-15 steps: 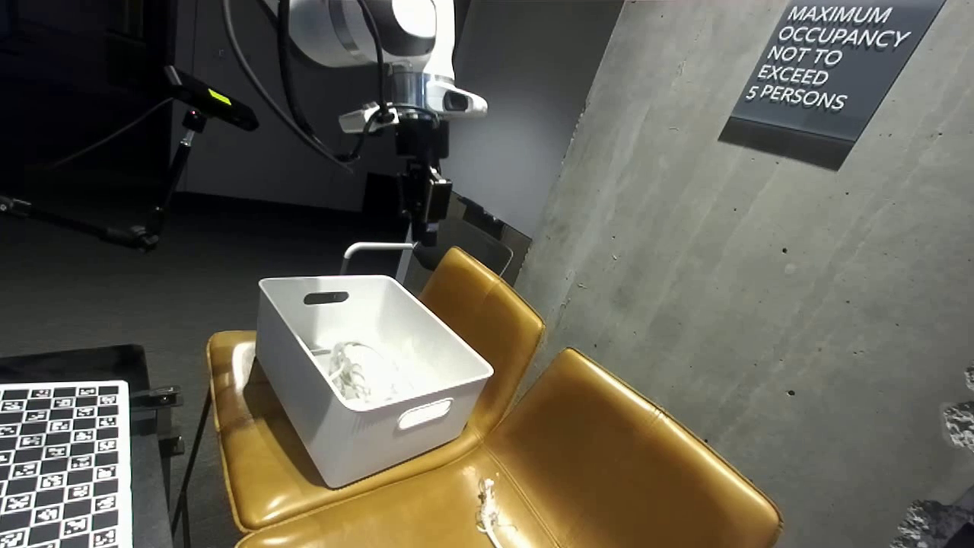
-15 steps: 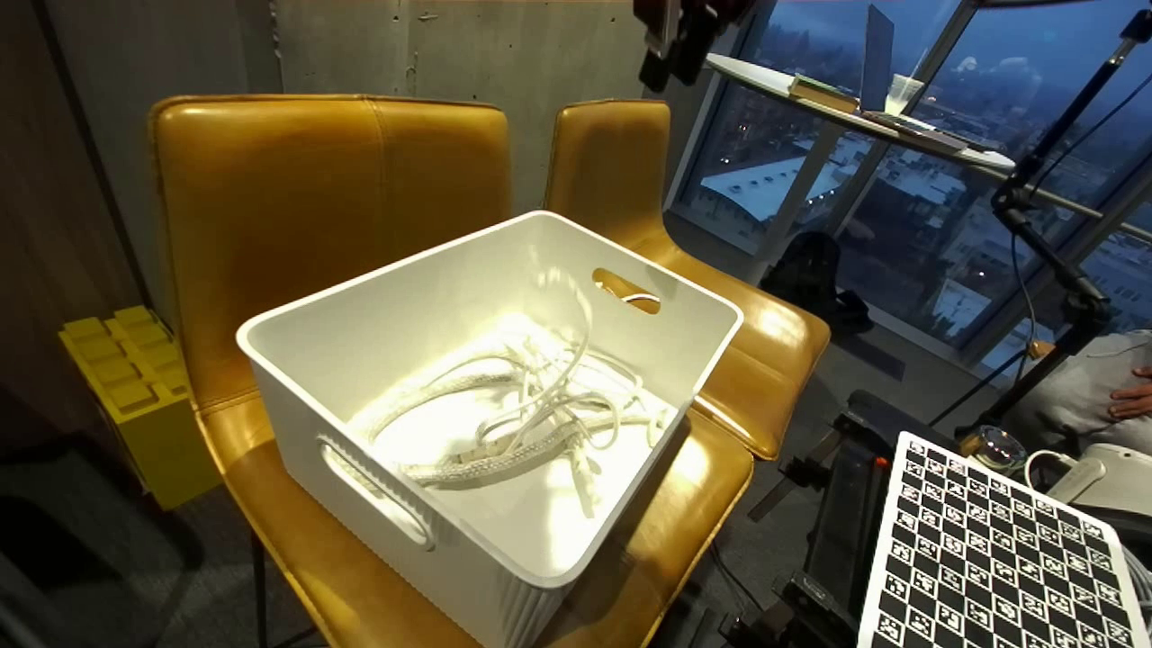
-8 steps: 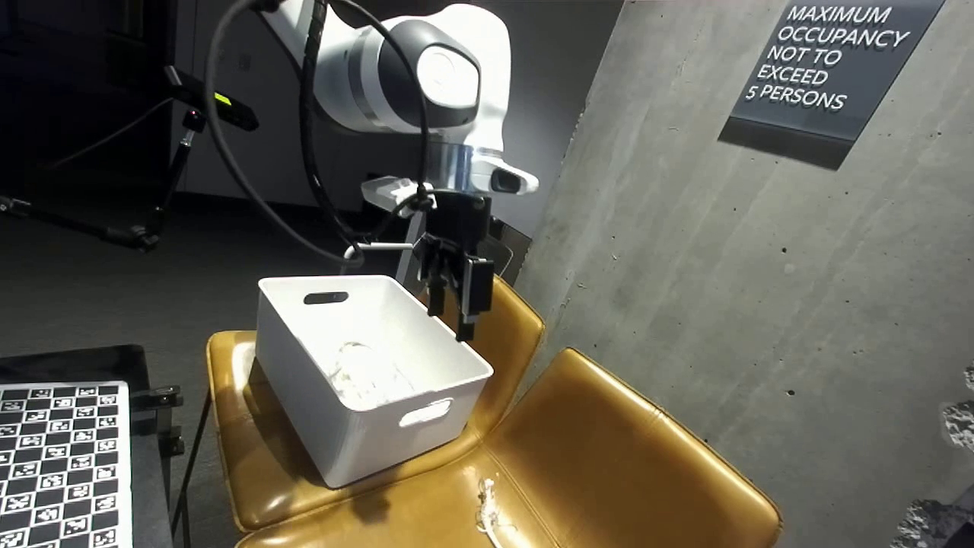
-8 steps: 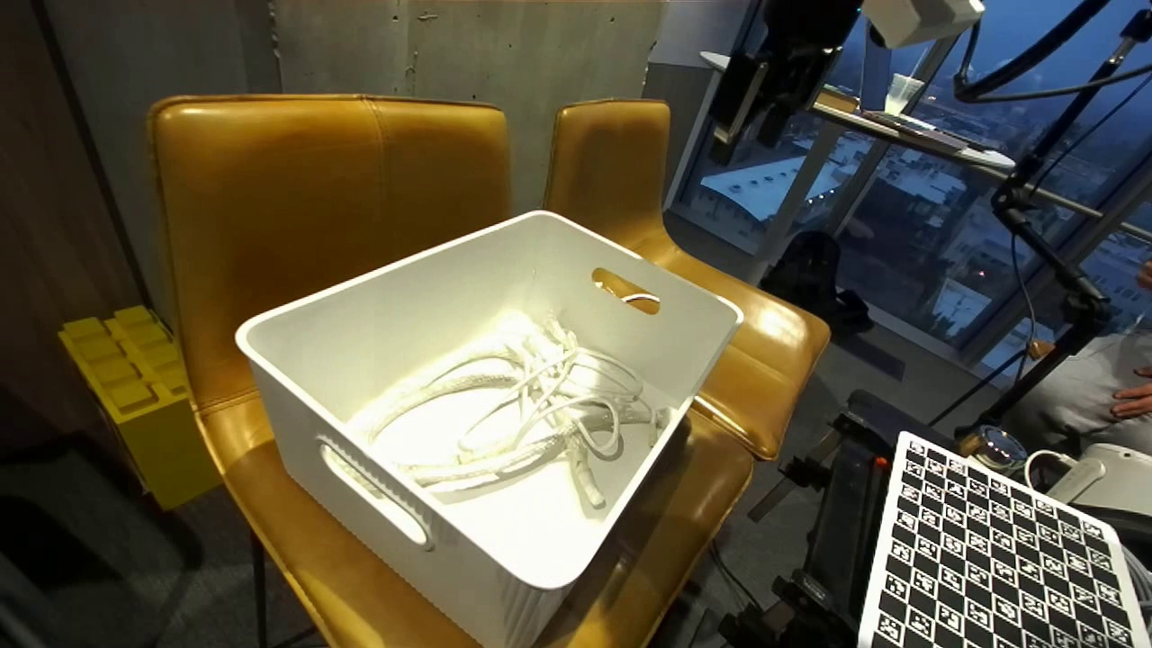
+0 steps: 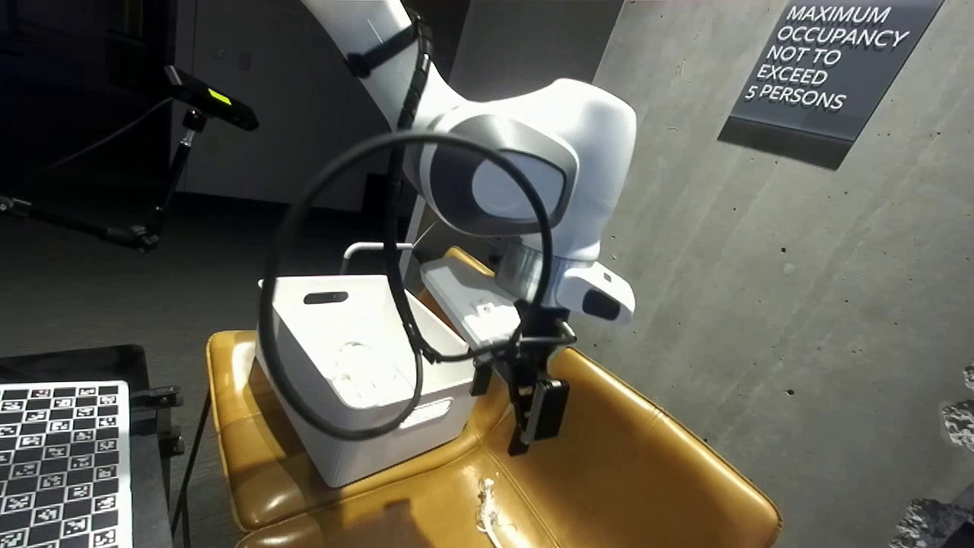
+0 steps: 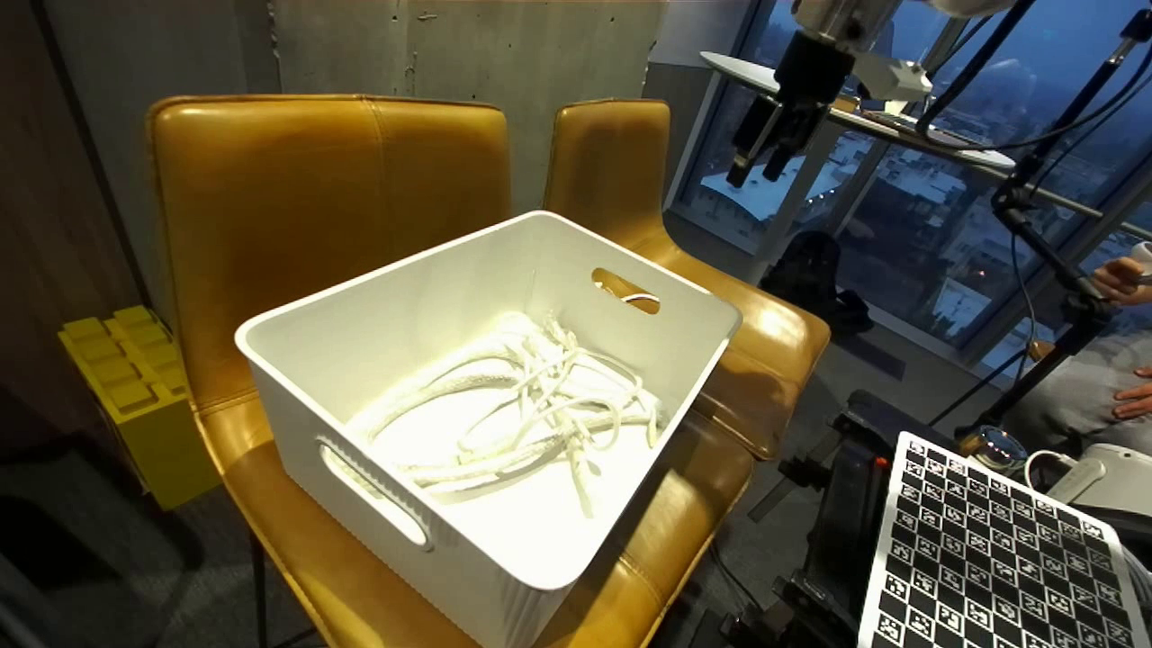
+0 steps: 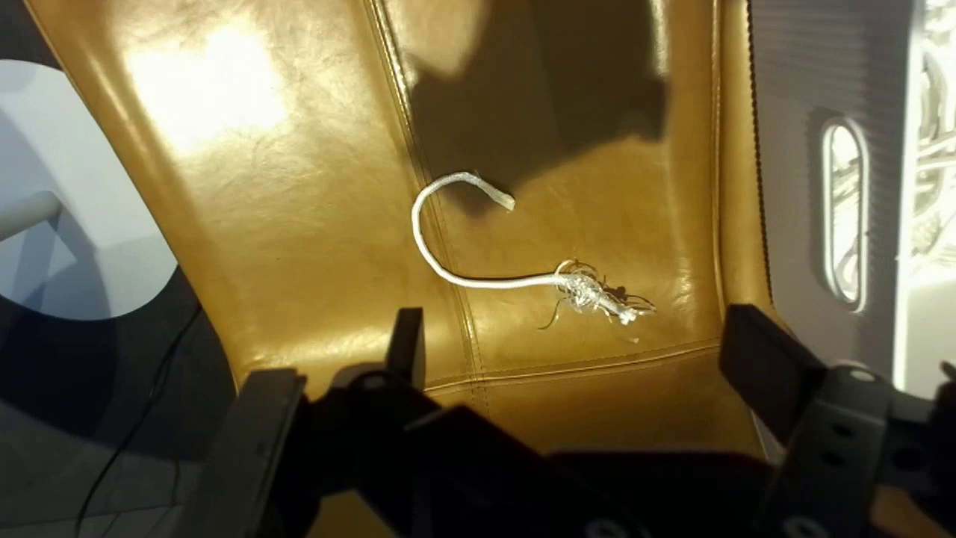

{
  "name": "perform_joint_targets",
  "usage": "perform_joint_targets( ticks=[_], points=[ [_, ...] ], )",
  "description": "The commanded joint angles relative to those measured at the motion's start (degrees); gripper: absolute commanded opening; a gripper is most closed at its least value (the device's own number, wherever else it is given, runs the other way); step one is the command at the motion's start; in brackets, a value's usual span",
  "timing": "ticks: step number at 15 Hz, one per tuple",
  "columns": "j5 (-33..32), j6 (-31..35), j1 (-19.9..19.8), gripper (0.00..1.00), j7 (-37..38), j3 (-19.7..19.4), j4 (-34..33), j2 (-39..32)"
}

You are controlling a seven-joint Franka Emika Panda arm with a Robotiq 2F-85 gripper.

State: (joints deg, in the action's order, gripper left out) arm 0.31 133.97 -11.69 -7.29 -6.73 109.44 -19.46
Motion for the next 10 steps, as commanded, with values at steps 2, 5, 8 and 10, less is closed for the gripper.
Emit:
perform_joint_targets(
  ticks=[2, 5, 8, 10],
  points=[
    [4.1, -1.8, -2.4, 1.0, -3.5, 1.1, -11.2, -11.2],
    [3.2, -2.6, -2.8, 1.0, -2.6, 1.0, -17.4, -18.2],
    [2.6, -3.0, -3.4, 1.0, -2.2, 0.7, -22.5, -24.3],
    [2.1, -2.7, -3.9, 1.0, -2.2, 0.4, -24.9, -27.6]
  ],
)
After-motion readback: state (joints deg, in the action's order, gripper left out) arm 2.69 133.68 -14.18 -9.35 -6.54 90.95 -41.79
